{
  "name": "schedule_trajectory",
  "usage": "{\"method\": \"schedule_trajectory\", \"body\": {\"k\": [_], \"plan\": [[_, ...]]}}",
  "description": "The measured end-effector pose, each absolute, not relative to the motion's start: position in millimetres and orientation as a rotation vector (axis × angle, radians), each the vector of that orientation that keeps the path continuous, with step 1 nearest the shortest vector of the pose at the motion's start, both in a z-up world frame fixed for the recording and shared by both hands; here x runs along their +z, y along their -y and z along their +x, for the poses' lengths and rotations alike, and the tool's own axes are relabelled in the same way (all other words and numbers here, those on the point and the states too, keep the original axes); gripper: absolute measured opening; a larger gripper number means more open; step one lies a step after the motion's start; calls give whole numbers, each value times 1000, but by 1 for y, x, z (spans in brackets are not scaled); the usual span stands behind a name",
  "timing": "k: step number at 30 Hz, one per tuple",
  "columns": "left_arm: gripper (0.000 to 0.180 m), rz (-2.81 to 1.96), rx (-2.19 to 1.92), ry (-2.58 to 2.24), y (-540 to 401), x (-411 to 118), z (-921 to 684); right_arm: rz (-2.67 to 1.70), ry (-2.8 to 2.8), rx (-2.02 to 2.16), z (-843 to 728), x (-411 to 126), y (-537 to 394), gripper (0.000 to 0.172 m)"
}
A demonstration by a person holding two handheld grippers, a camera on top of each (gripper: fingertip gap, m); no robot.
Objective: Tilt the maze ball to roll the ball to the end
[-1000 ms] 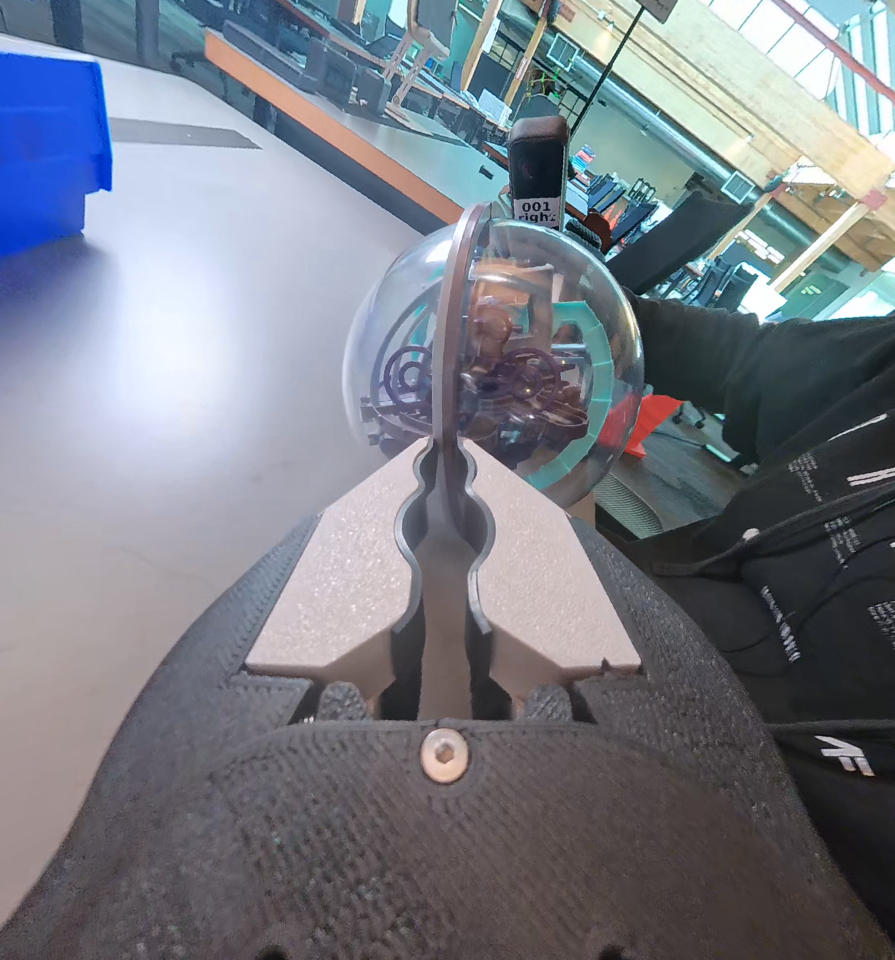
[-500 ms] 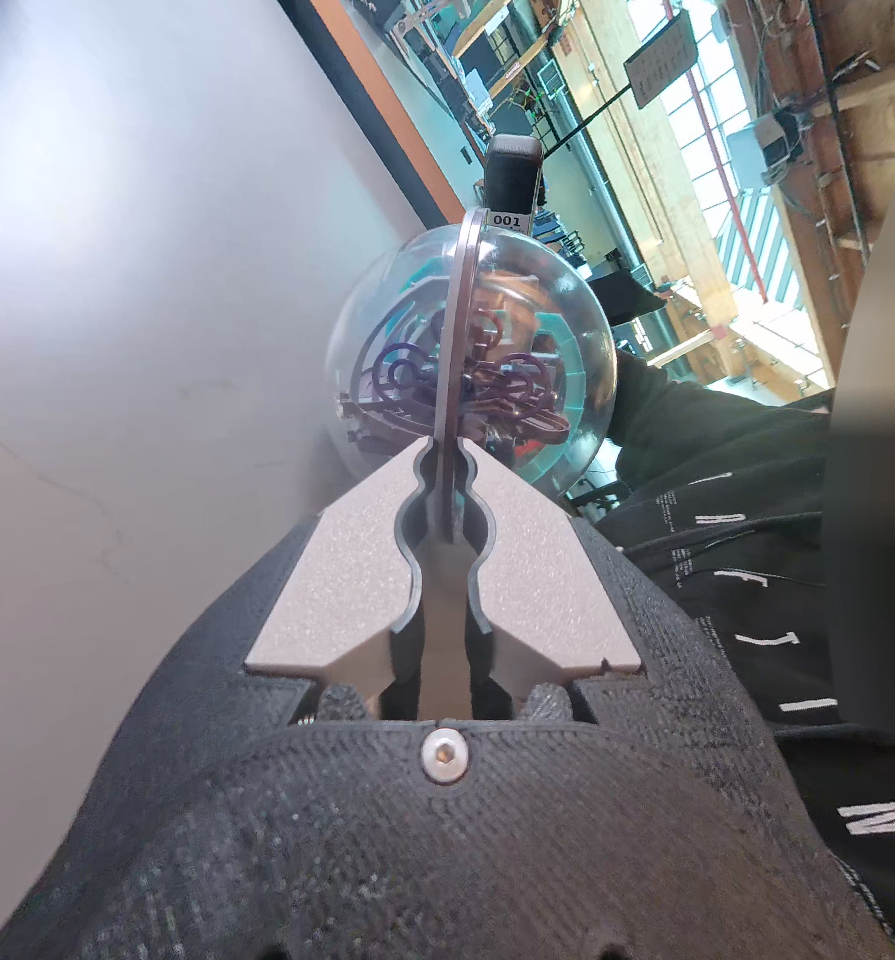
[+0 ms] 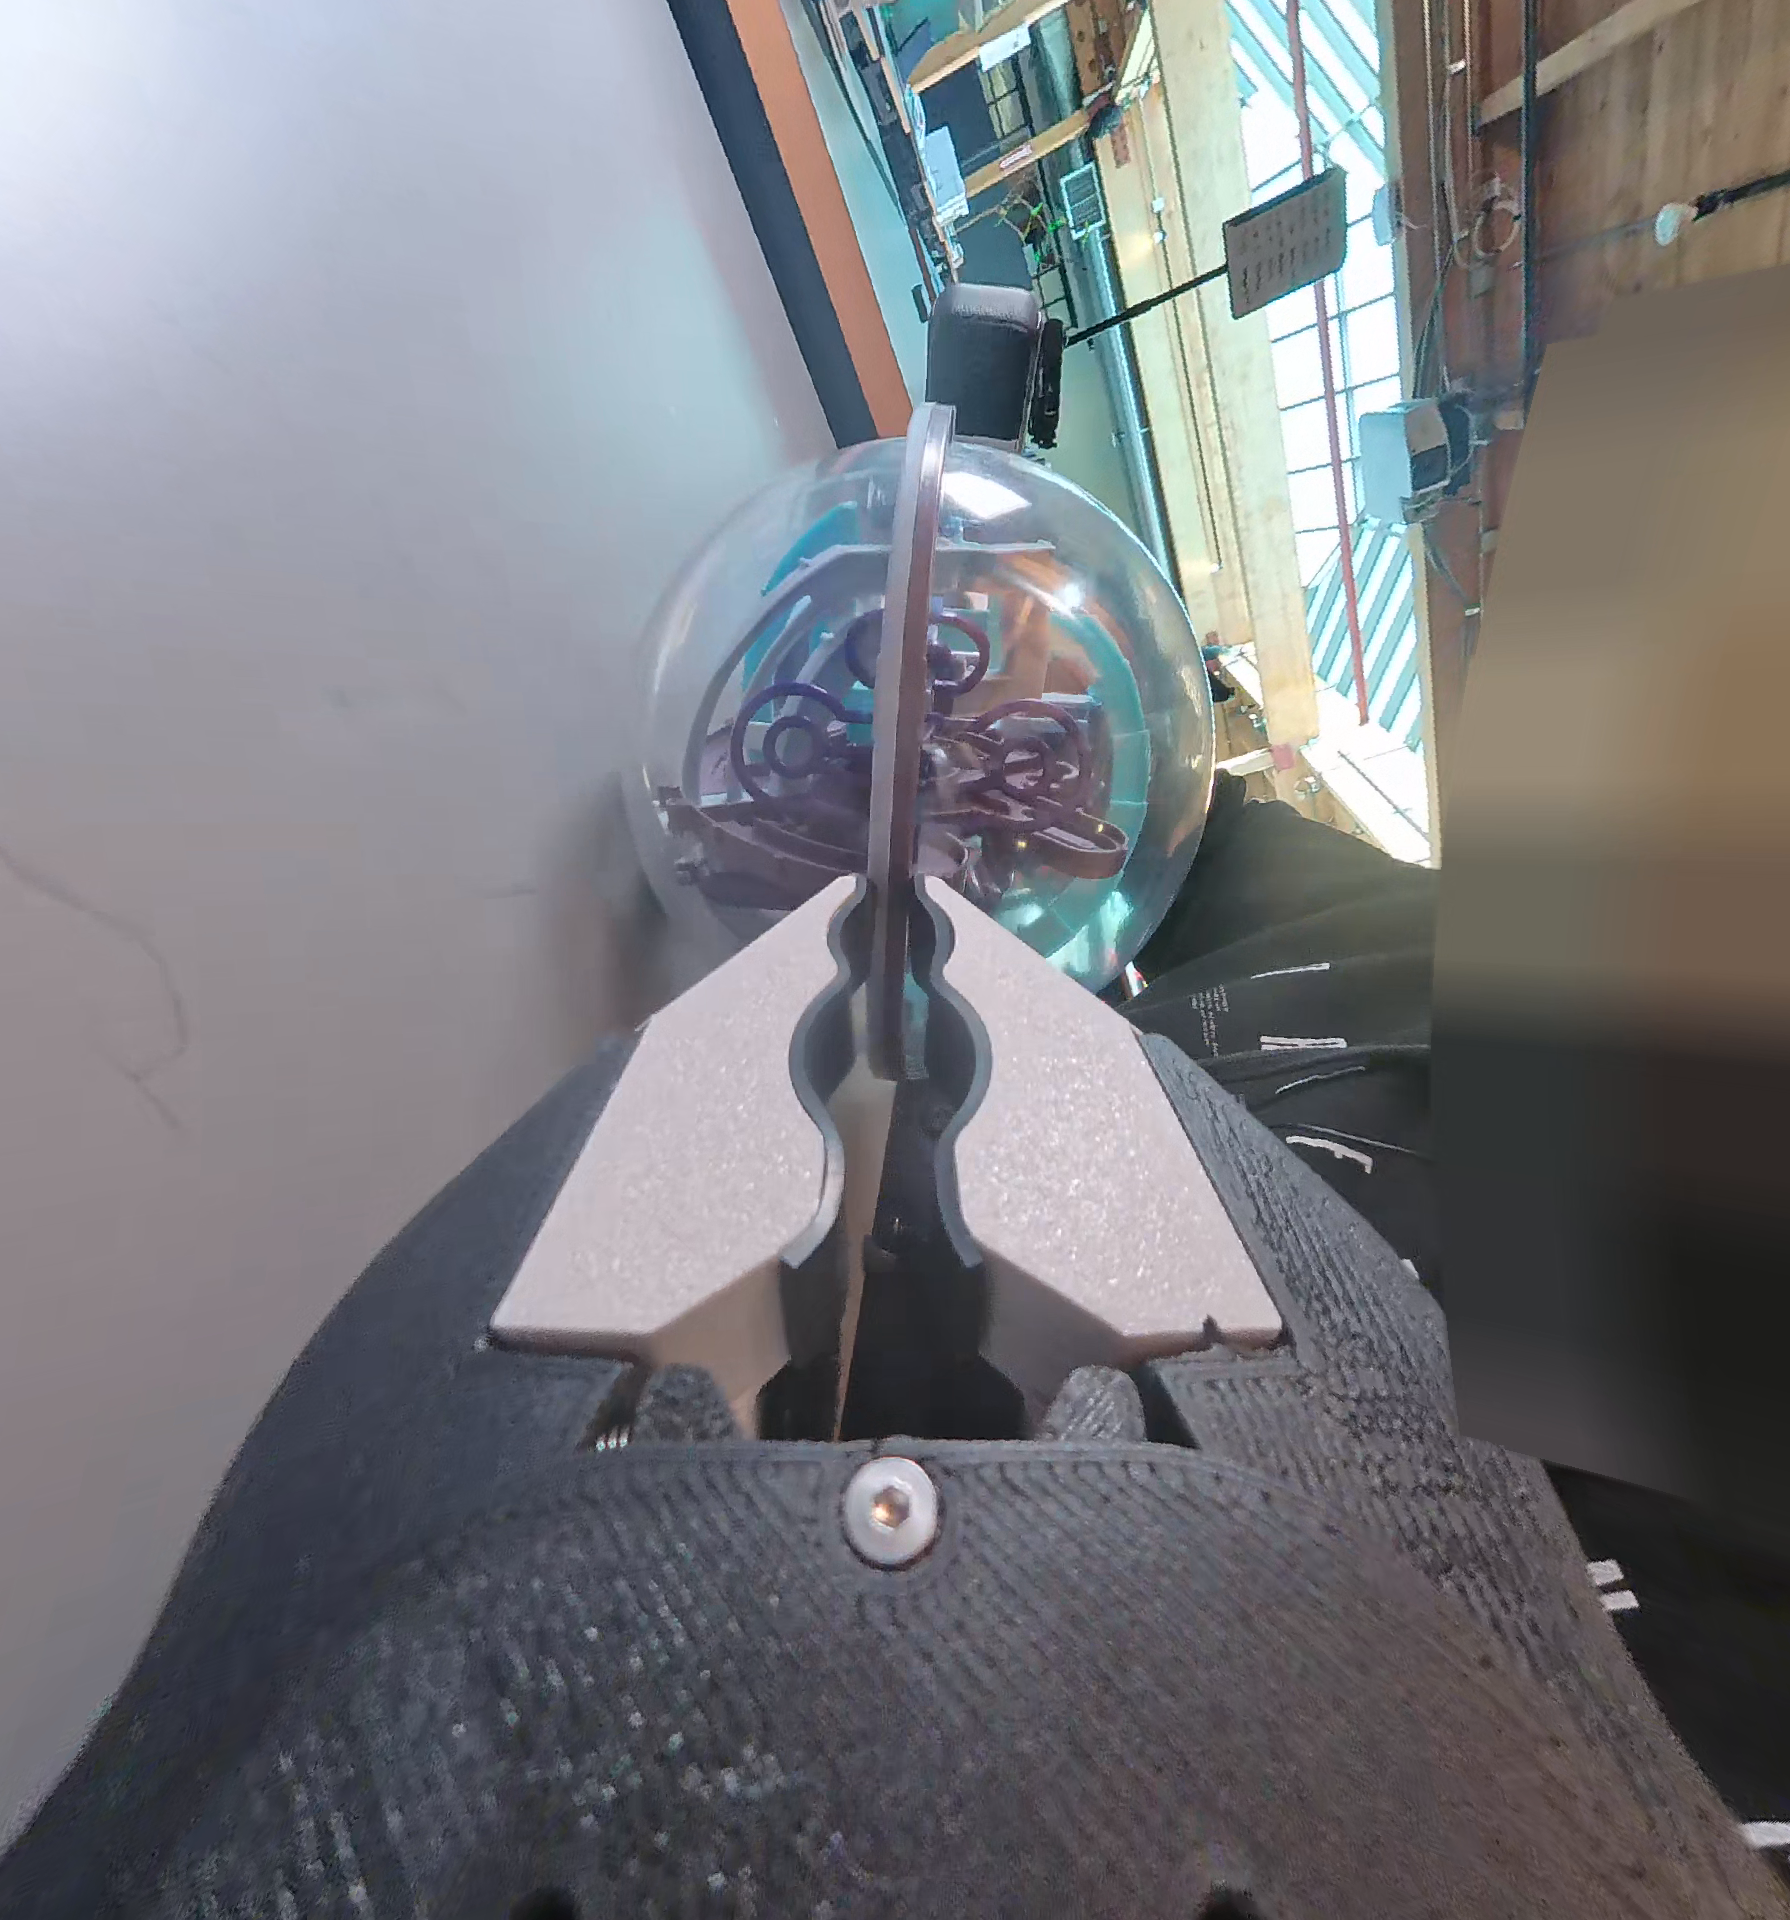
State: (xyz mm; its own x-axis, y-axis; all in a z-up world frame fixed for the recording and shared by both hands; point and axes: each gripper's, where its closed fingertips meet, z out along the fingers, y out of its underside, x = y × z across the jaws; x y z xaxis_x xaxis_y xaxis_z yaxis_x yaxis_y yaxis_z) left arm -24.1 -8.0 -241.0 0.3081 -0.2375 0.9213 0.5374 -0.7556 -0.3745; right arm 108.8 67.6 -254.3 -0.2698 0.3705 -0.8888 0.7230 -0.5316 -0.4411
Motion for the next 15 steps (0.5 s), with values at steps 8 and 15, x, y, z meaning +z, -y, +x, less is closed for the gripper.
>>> {"method": "schedule_trajectory", "body": {"k": [8, 15], "plan": [[4, -1931, -1579, 312, 1, -240, -26, 1713, -1262, -1857, 107, -255, -73, 5], [4, -1936, -1635, 351, -6, -241, -30, 1720, -1178, -1837, 105, -254, -78, 5]]}}
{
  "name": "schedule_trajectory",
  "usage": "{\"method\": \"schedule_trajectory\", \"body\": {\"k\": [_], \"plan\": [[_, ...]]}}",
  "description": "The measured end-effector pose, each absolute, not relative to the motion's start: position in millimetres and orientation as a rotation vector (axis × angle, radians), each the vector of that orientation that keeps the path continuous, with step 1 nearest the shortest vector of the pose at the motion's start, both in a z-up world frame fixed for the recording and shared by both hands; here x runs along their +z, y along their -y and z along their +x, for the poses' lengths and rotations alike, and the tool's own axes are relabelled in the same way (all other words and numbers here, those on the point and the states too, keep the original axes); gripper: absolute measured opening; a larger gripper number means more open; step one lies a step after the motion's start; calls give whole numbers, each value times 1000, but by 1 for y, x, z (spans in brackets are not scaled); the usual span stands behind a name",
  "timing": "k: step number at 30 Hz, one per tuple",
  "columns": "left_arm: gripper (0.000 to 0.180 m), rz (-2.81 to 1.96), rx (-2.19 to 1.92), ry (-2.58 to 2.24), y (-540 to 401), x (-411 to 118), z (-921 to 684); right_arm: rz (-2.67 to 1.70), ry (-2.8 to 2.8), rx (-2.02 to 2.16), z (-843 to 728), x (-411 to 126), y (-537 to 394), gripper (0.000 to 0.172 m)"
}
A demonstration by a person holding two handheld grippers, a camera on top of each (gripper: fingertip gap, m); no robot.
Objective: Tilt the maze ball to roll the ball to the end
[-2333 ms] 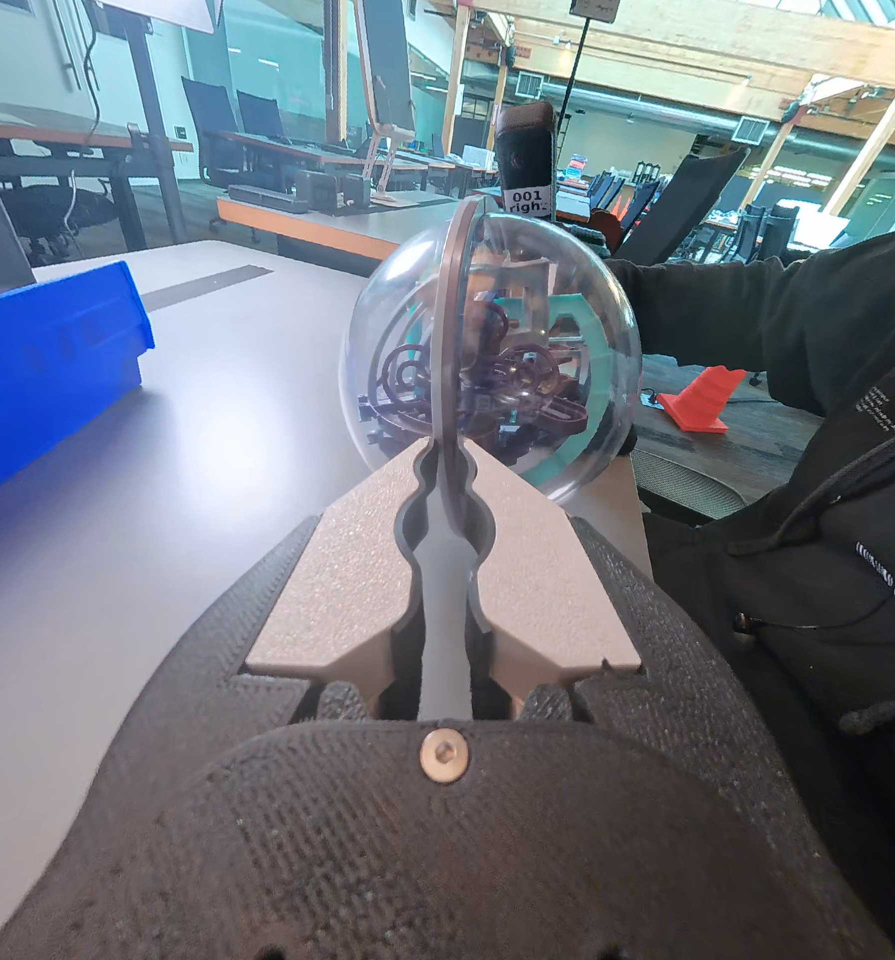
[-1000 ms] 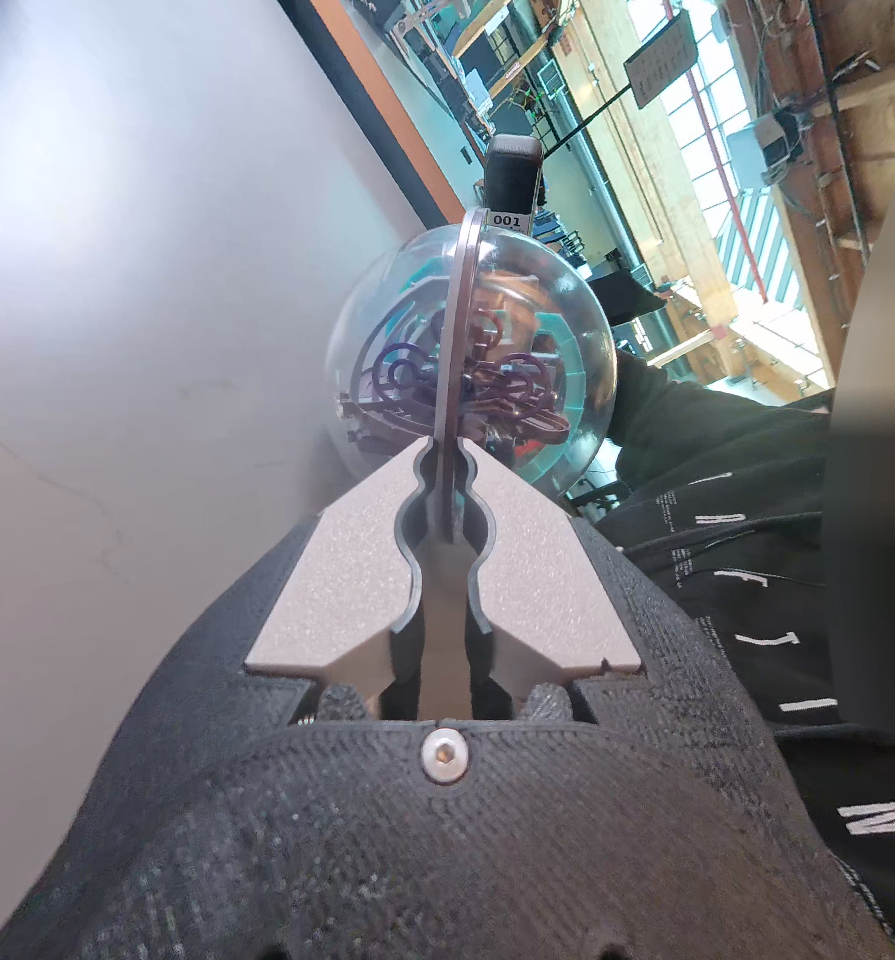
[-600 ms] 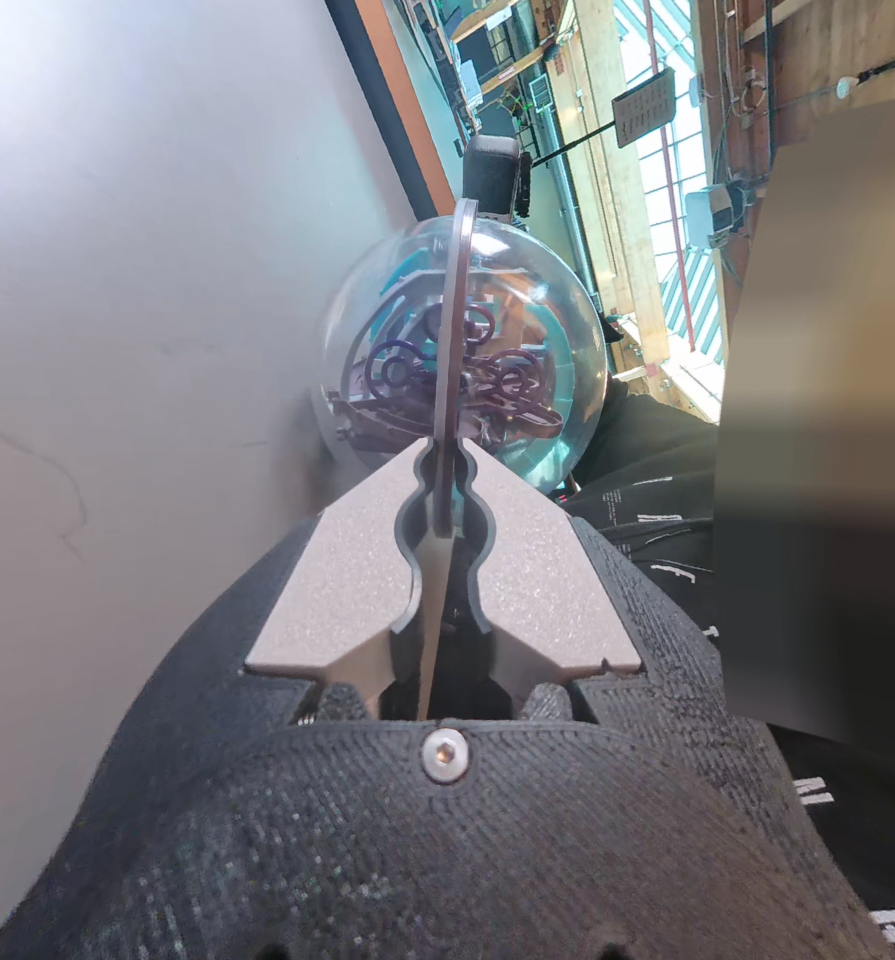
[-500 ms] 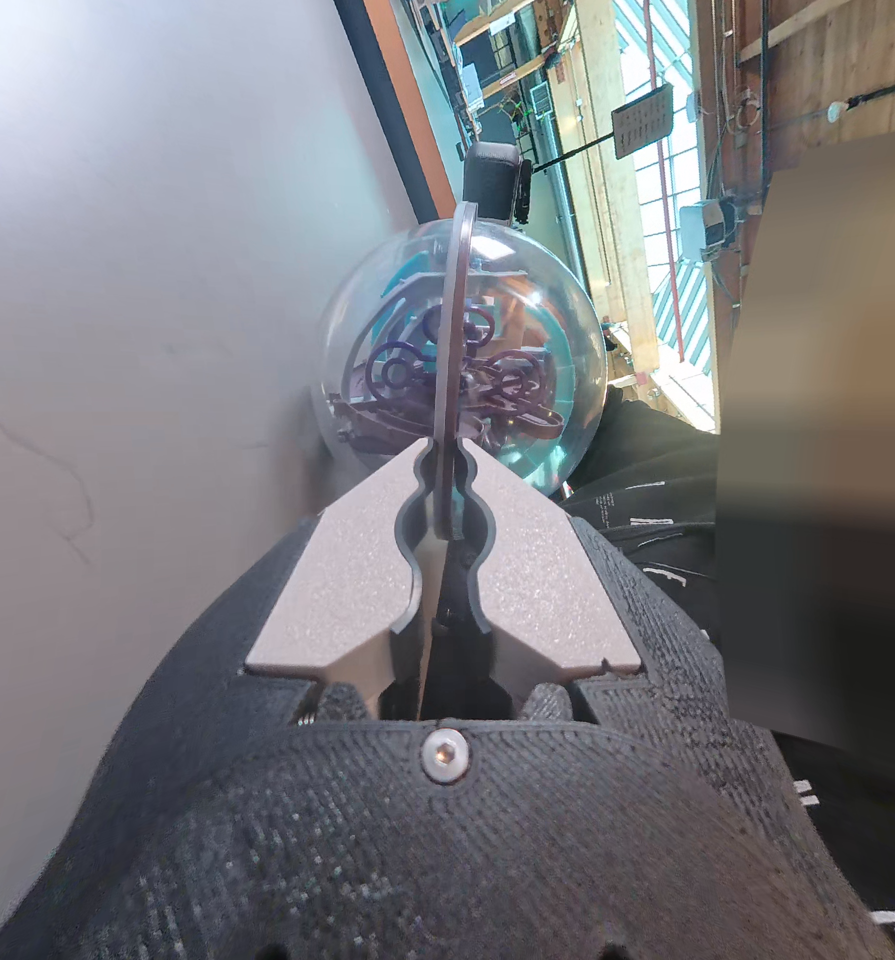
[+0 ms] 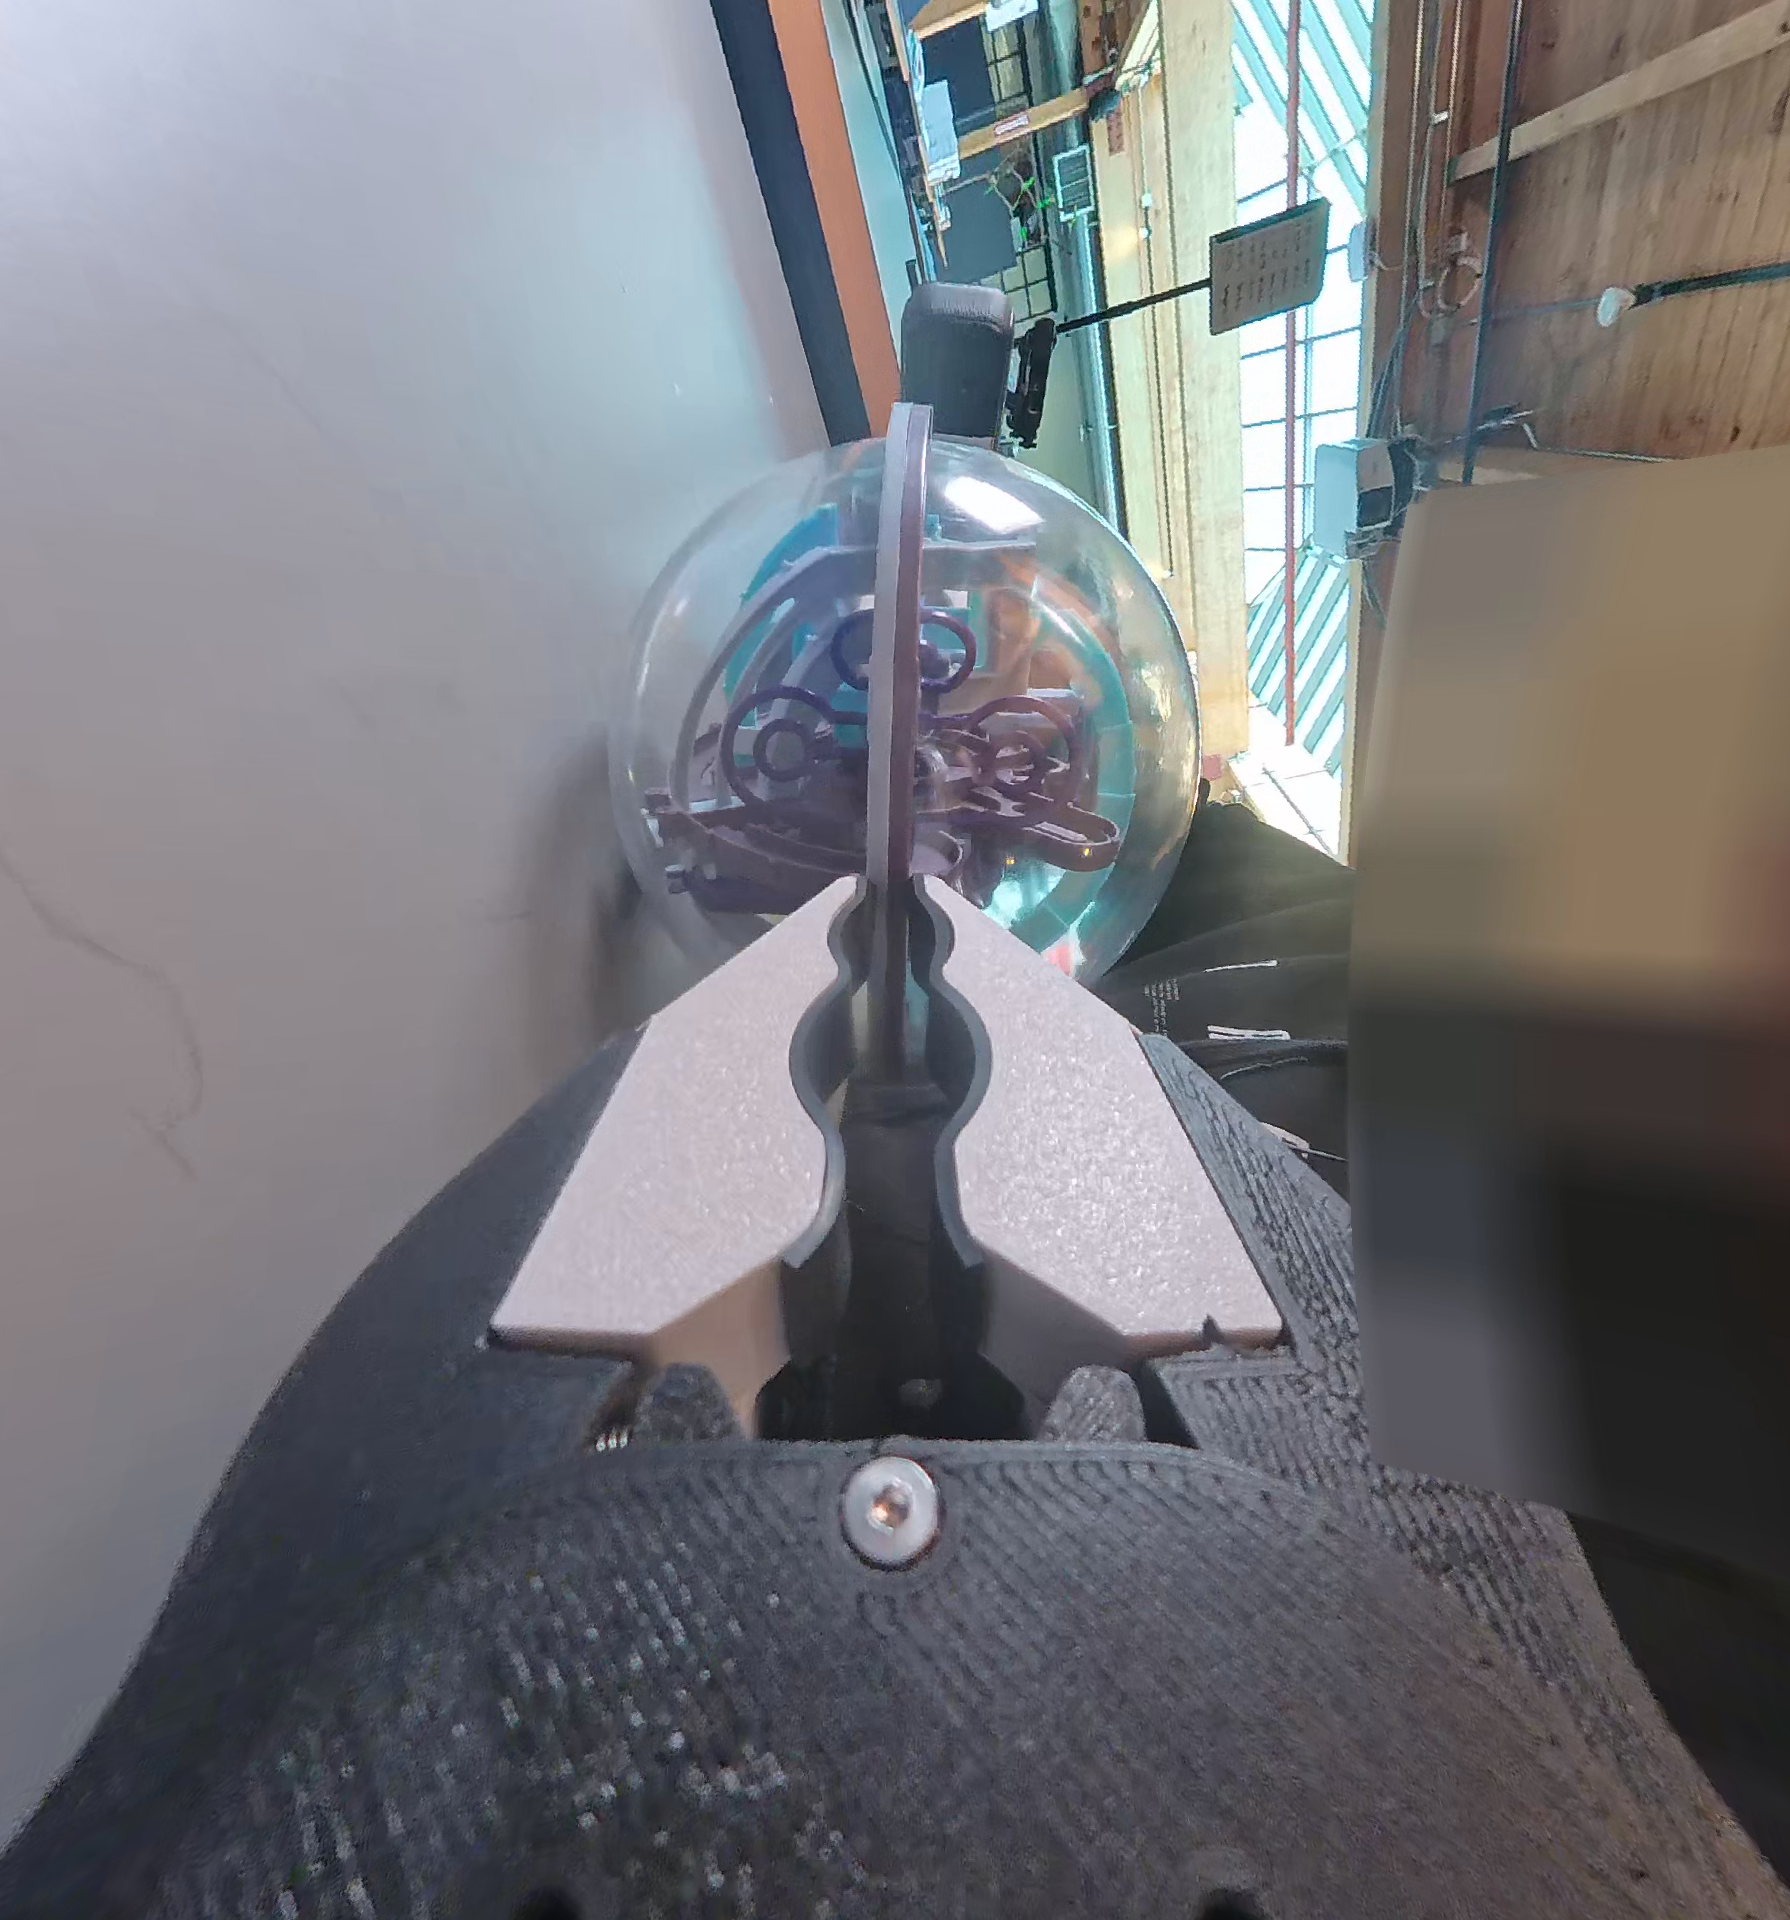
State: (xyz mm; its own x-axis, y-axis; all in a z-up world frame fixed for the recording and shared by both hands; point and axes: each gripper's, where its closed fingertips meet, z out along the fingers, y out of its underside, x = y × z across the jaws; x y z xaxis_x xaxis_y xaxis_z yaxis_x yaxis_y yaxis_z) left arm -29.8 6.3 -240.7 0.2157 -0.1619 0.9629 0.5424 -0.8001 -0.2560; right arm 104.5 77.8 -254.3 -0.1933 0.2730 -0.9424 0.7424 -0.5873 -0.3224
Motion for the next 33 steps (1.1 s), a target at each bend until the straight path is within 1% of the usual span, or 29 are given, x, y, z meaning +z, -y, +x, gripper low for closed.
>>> {"method": "schedule_trajectory", "body": {"k": [11, 16, 17, 19, 22, 24, 26, 29, 33], "plan": [[4, -1926, -1744, 422, -15, -243, -33, 1711, -1050, -1816, 101, -252, -86, 5], [4, -1905, -1695, 351, -20, -243, -37, 1710, -1055, -1835, 97, -251, -90, 5], [11, -1913, -1648, 293, -20, -244, -38, 1712, -1060, -1843, 97, -251, -91, 5], [45, -1936, -1481, 161, -22, -245, -43, 1715, -1071, -1851, 96, -250, -91, 5], [95, -1894, -1086, -145, -32, -232, -47, 1724, -1033, -1851, 93, -250, -93, 5], [120, -1854, -823, -373, -38, -222, -39, 1733, -1011, -1843, 92, -251, -95, 5], [135, -1804, -648, -566, -43, -215, -23, 1736, -994, -1847, 90, -251, -95, 5], [146, -1794, -536, -768, -49, -224, 2, 1741, -1008, -1862, 87, -251, -92, 5], [152, -1816, -558, -828, -54, -238, 14, 1764, -1061, -1901, 85, -252, -95, 5]]}}
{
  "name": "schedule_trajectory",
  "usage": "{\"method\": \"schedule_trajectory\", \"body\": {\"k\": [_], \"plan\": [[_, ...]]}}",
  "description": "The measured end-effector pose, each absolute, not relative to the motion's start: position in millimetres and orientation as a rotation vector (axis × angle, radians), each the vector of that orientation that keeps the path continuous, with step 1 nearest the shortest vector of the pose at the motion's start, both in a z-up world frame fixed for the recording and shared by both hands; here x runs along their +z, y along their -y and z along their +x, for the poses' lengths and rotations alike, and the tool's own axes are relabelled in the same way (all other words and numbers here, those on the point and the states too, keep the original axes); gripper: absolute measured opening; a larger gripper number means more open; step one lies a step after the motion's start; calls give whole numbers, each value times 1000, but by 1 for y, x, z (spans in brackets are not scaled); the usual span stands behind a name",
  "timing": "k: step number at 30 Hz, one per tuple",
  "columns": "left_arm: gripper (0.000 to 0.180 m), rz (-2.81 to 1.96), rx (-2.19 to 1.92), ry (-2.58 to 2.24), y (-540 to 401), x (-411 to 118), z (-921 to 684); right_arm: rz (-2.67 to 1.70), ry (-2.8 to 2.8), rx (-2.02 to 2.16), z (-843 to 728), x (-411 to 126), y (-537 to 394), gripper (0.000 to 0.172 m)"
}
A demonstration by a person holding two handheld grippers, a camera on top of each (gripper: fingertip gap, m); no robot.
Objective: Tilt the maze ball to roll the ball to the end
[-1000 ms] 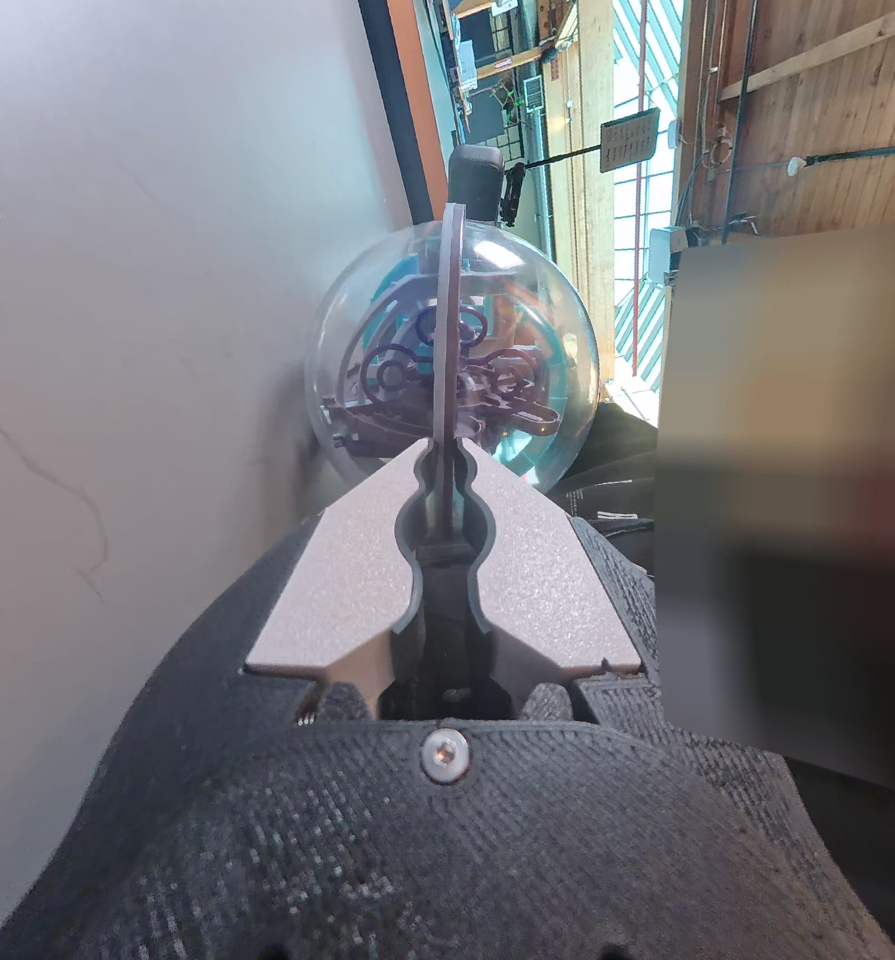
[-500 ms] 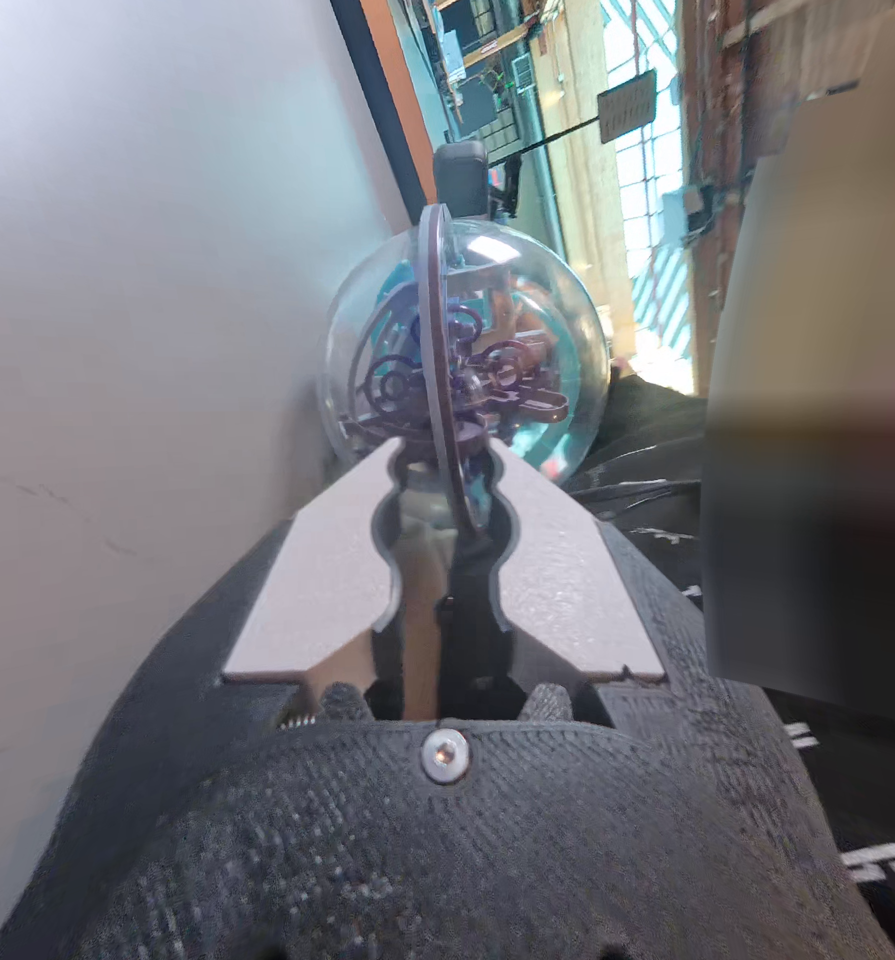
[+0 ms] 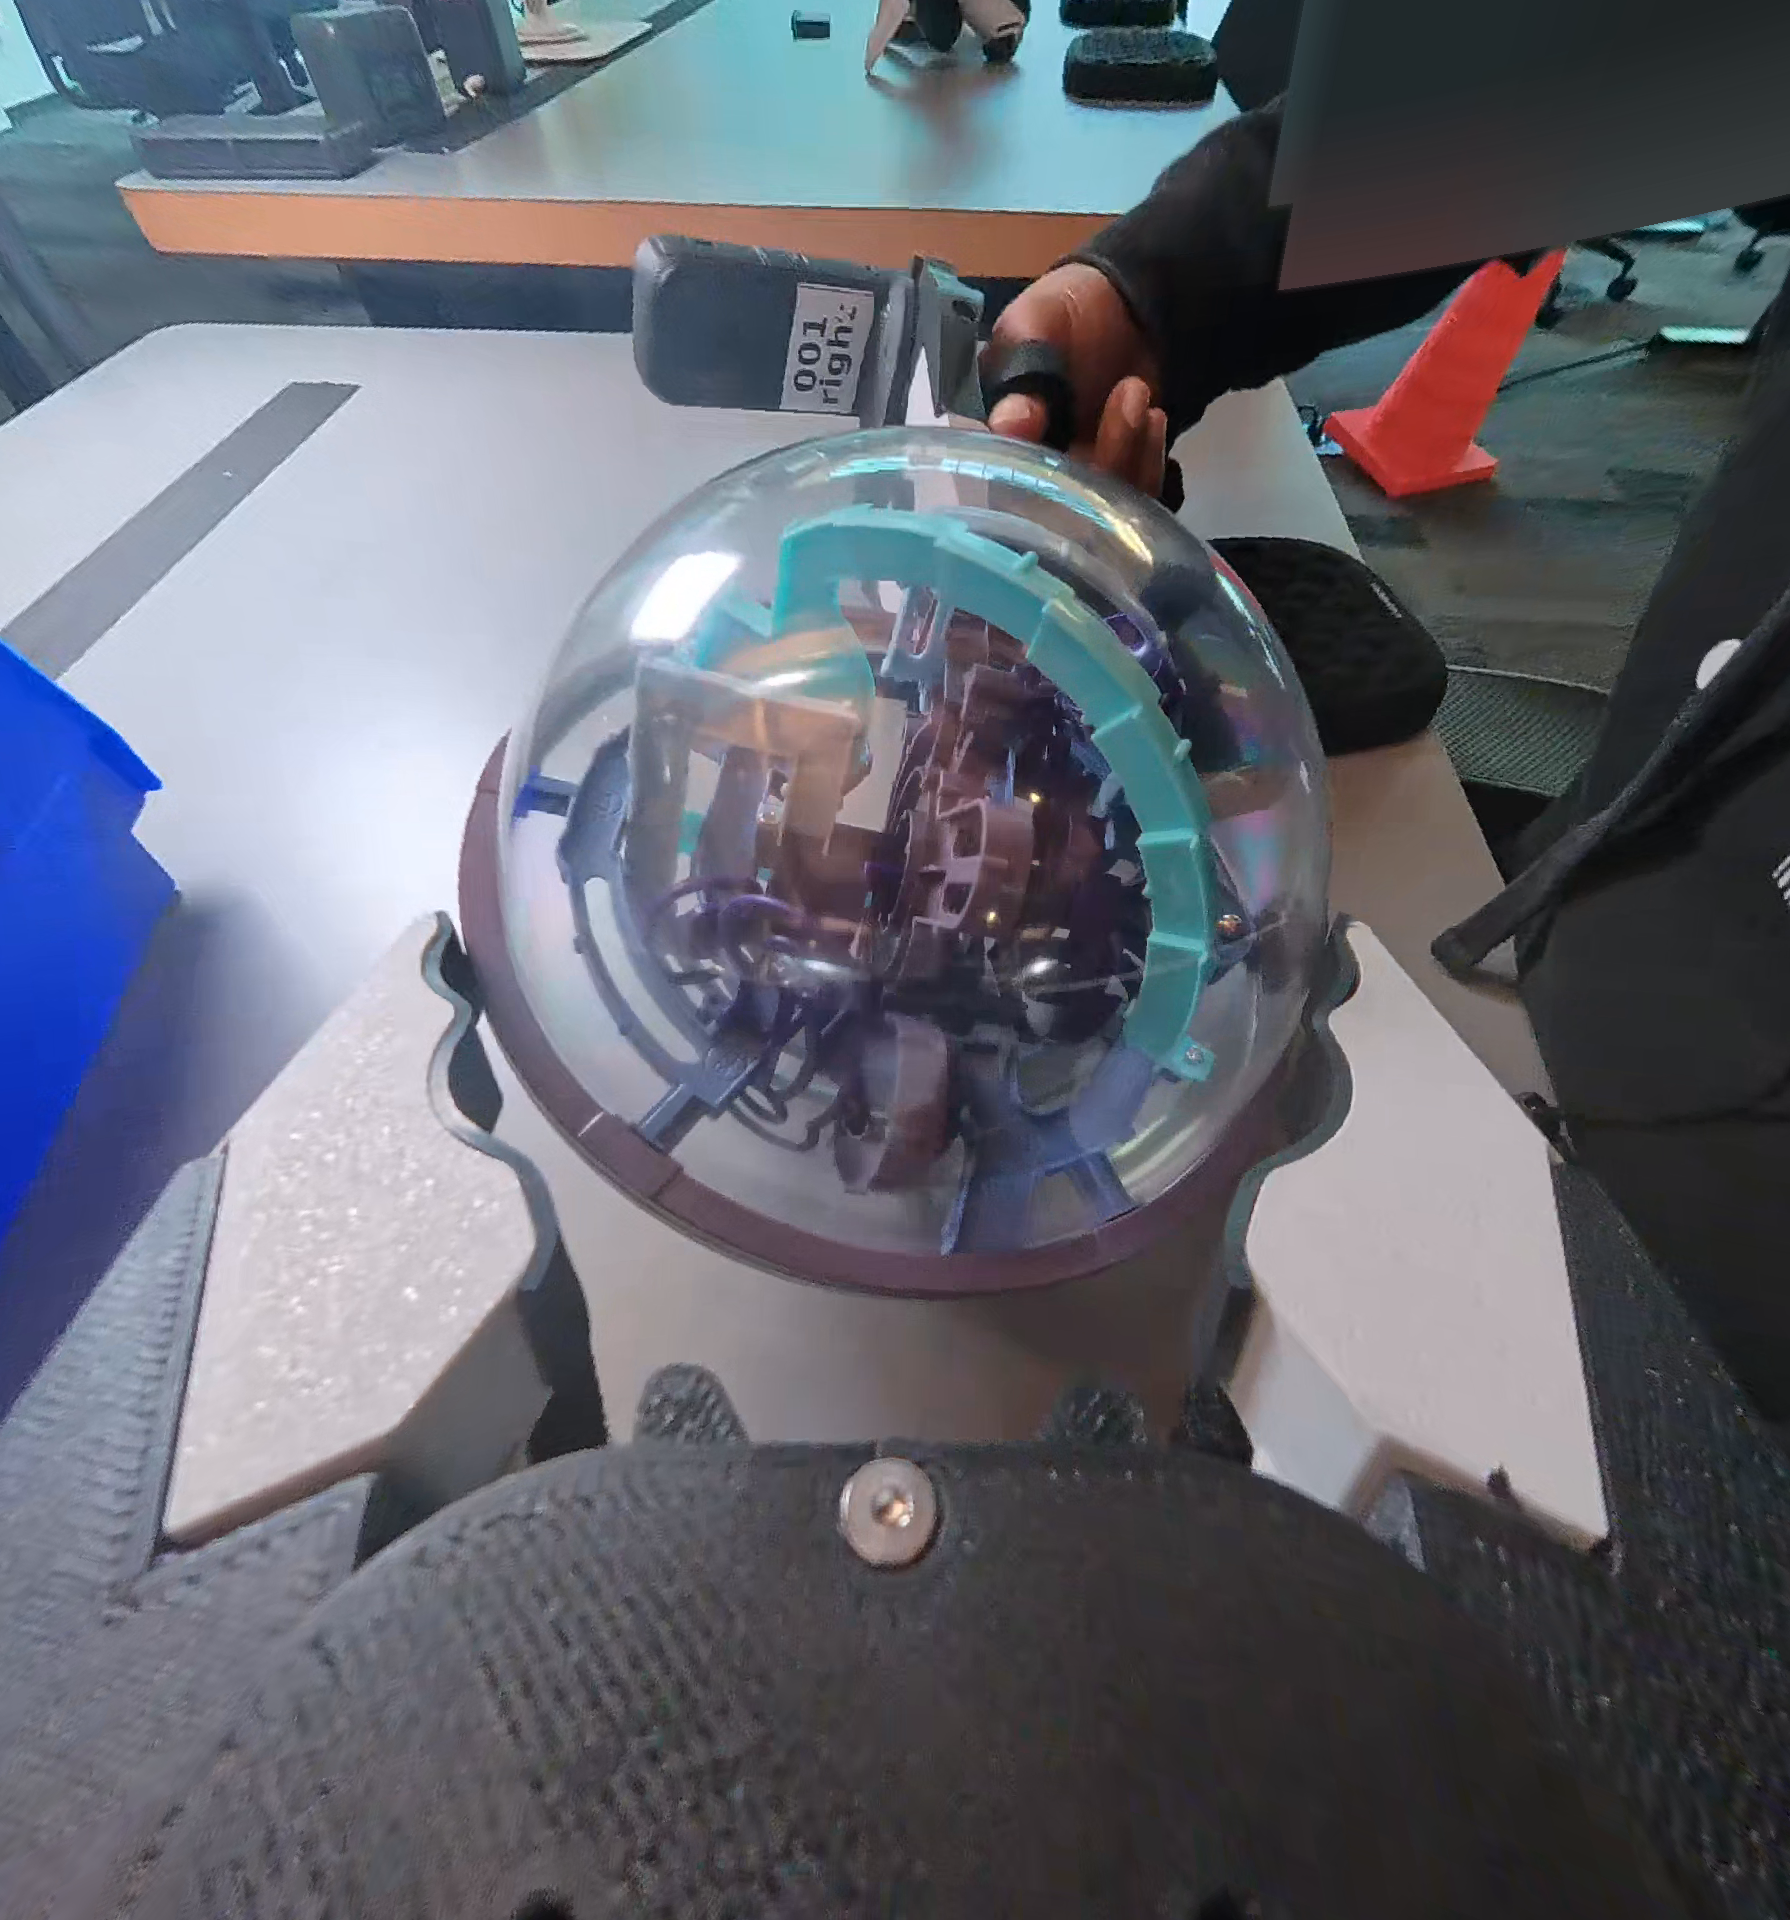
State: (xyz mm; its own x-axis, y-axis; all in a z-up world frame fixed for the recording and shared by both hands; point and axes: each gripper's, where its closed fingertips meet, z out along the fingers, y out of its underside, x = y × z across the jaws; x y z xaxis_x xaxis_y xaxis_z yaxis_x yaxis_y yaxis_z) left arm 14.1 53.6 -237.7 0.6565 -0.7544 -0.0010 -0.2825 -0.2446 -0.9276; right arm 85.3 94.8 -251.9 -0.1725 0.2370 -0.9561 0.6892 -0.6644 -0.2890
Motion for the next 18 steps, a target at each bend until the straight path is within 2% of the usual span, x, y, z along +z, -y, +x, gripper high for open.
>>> {"method": "schedule_trajectory", "body": {"k": [5, 11, 14, 18], "plan": [[151, -1832, -588, -780, -58, -239, 11, 1865, -1236, -1988, 82, -252, -103, 11], [151, -1861, -593, -741, -58, -241, 8, 2052, -2016, -2019, 87, -248, -107, 57], [151, -1865, -597, -718, -59, -241, 7, 2113, -2435, -1887, 93, -248, -100, 72], [150, -1877, -597, -685, -60, -240, 7, 2173, -2640, -1768, 95, -254, -83, 90]]}}
